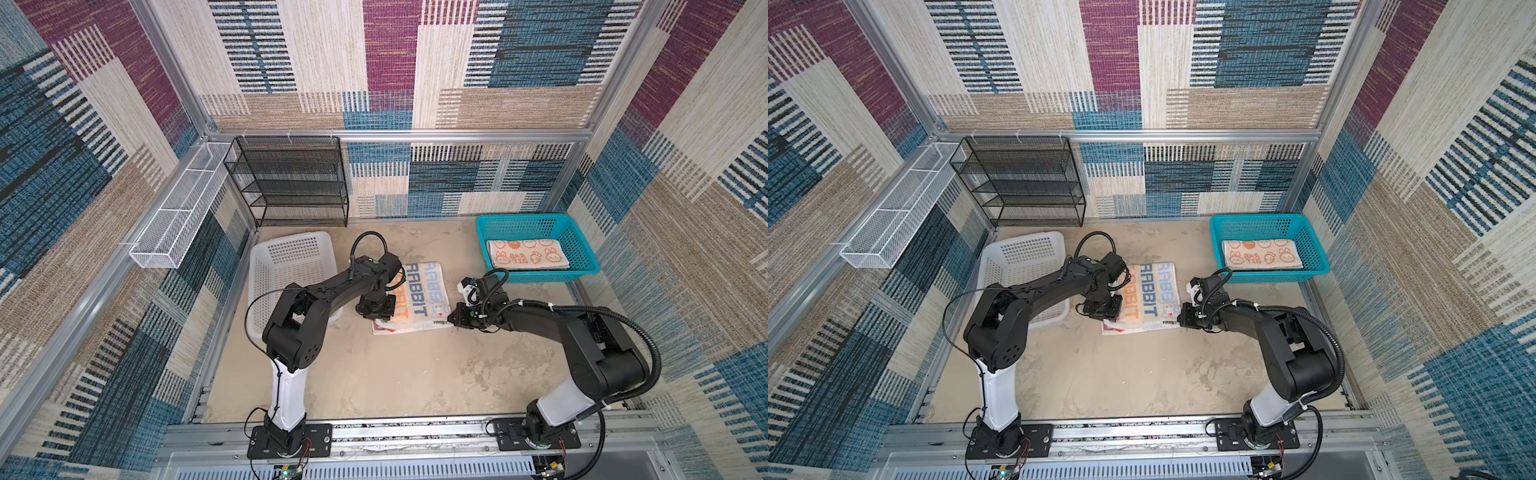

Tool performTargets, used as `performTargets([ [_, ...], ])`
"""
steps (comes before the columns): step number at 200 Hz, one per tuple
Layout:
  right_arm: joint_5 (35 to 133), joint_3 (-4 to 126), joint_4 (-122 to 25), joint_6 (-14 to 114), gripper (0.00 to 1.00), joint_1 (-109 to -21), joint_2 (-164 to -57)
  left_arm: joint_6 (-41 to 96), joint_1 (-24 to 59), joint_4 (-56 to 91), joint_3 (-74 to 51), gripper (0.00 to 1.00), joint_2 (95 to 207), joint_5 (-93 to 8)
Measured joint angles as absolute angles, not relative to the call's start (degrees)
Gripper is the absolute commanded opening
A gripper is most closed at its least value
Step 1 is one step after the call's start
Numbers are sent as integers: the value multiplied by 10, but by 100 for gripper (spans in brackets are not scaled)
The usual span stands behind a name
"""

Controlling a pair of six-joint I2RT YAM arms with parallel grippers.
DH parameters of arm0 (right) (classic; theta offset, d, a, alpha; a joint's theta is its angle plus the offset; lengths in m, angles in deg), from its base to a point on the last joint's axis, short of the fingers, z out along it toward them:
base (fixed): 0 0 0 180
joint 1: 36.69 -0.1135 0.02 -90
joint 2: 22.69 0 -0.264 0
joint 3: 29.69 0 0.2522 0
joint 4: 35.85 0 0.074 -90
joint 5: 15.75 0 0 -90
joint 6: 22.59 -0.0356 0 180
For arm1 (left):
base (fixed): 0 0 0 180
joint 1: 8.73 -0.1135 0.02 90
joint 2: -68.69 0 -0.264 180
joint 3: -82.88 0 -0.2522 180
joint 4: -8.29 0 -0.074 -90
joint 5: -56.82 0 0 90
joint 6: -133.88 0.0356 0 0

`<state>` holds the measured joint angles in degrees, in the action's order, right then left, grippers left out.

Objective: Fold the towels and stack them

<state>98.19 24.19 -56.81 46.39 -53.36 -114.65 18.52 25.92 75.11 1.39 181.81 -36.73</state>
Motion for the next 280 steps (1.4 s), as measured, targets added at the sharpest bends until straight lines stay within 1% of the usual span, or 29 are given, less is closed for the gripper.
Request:
performTargets([
  [23,982,242,-568,463,0,-534,-1146,185,259,754,6,61,1801,-382],
  [48,979,245,-573,463,0,-534,-1145,184,259,761,6,68,1786,-396],
  [78,967,254,-595,463,0,-533,-1137,184,254,771,29,74,1784,-401],
  [101,966,258,-604,463,1,-533,-1132,183,240,770,62,76,1795,-416],
  [131,961,258,-611,463,8,-533,-1133,168,229,745,101,81,1828,-455],
  [144,957,258,-611,463,19,-533,-1135,163,230,731,110,82,1846,-470],
  [160,955,260,-614,465,30,-533,-1135,156,230,718,109,84,1863,-484],
  [171,945,263,-615,465,43,-534,-1131,153,230,709,100,85,1868,-488],
  [184,938,266,-624,466,52,-534,-1119,151,230,703,83,86,1868,-491],
  [200,936,274,-633,468,74,-533,-1096,150,230,692,57,89,1863,-492],
  [215,942,288,-637,469,90,-533,-1077,143,231,683,34,90,1853,-498],
  [229,953,308,-634,468,100,-535,-1073,136,231,672,17,92,1841,-501],
  [280,1015,350,-593,436,99,-564,-1123,99,233,605,-55,94,1788,-531],
])
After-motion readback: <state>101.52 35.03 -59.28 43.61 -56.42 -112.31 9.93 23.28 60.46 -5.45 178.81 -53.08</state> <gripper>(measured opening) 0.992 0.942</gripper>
